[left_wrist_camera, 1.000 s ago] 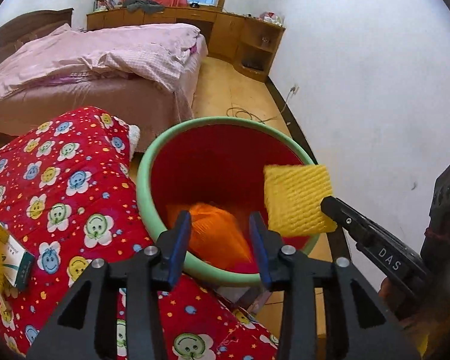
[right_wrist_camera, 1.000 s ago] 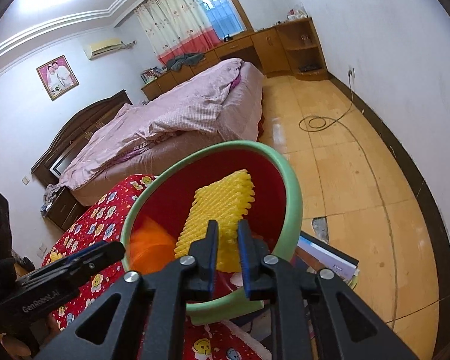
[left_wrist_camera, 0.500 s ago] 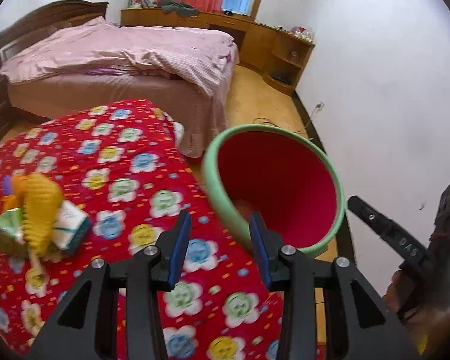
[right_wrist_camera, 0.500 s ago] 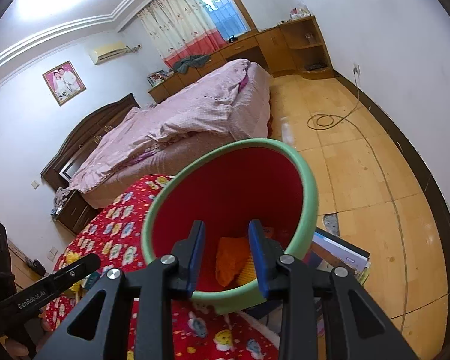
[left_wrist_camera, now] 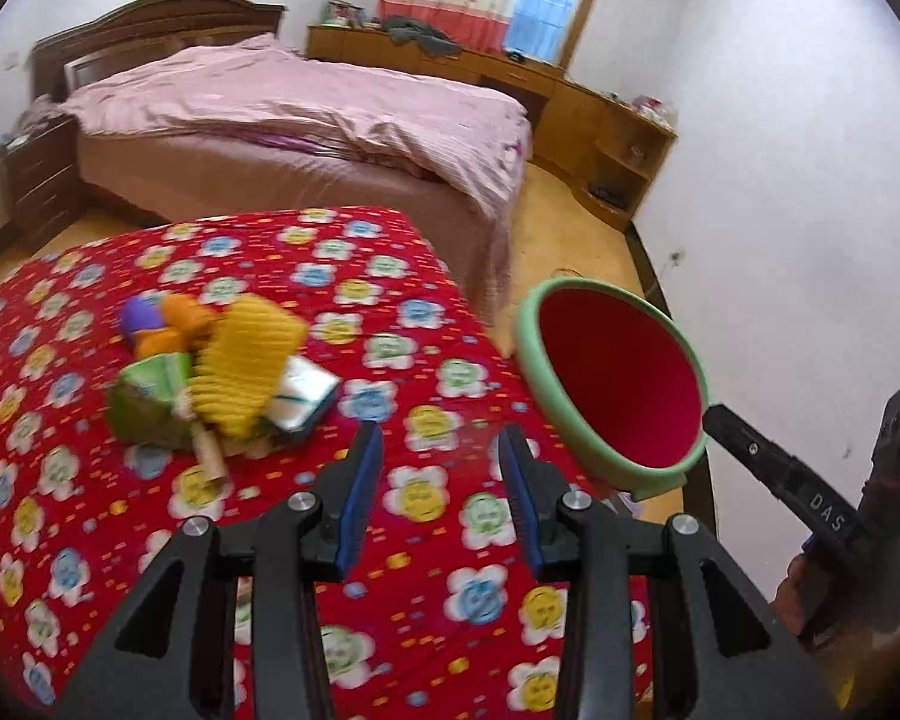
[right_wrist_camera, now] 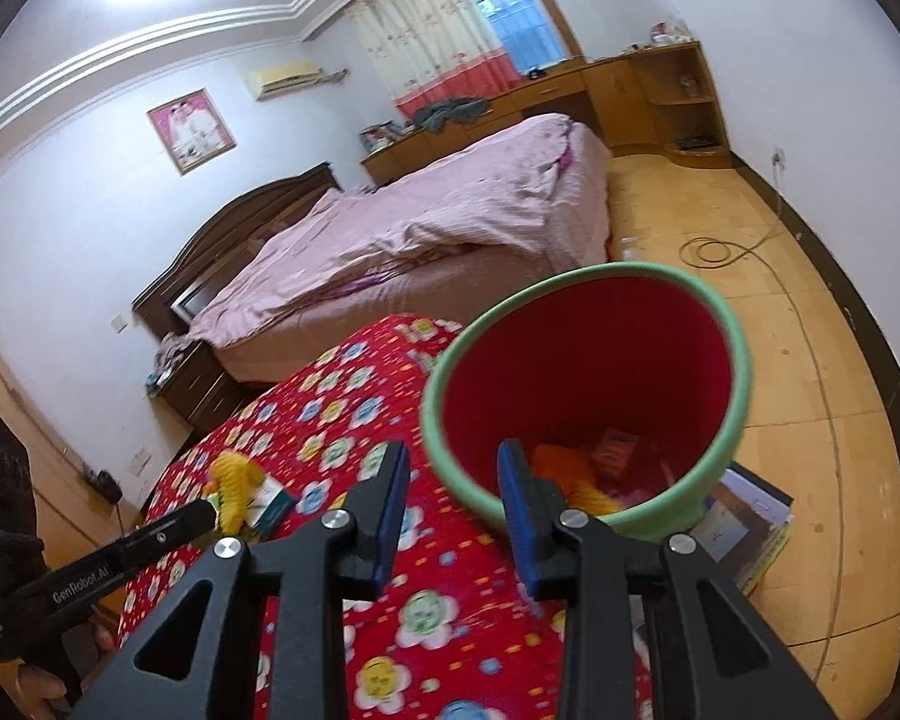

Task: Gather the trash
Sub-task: 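Move both tools back to the bed and grasp the green juice carton with the left tool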

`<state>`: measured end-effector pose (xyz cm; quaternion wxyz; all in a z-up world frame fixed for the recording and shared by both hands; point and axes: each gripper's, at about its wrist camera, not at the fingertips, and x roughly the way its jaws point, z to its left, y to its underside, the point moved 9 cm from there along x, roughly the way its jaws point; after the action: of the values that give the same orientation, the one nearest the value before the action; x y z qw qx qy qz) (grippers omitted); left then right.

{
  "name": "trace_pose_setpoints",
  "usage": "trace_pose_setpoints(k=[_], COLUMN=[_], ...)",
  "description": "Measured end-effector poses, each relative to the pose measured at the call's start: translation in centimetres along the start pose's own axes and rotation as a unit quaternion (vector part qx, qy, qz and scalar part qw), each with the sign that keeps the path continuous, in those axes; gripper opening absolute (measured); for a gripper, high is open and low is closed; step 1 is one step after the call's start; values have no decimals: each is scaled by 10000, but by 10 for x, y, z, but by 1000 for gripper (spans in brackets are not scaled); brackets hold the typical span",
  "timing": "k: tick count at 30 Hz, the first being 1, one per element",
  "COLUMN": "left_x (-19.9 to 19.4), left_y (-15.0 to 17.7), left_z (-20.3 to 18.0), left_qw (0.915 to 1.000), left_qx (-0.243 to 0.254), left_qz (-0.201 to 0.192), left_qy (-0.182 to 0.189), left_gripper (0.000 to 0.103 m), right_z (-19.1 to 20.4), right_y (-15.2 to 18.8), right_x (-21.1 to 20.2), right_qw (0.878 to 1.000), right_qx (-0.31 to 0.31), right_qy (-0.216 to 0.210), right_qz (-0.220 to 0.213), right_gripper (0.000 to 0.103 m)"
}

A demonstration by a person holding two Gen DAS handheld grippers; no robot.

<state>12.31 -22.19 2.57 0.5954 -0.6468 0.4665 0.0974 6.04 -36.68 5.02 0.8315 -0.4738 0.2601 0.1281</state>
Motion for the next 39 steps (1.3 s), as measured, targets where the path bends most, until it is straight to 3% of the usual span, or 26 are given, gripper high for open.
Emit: trace_pose_setpoints(k=[10, 22, 31, 39], left_x=[-31, -41, -21, 13], left_y=[8, 9, 10, -1], left_z=[58, 122, 171, 181], left_qw=[9987, 9960, 9946, 9970], left_qx=[-408, -662, -754, -634], left_qz=[-201, -288, -179, -84], left_qy=[-235, -523, -688, -442], left_gripper=[40, 40, 42, 42], right_z=[49, 78, 79, 76], right_y=[23, 50, 69, 81], right_x=[13, 35, 59, 83], right_qw=[9989, 9971, 9954, 9928], right_qx=[-299, -381, -270, -267], right_qy=[-185, -190, -12, 131], right_qz=[294, 631, 924, 1162], right_gripper=[35, 46, 52, 52])
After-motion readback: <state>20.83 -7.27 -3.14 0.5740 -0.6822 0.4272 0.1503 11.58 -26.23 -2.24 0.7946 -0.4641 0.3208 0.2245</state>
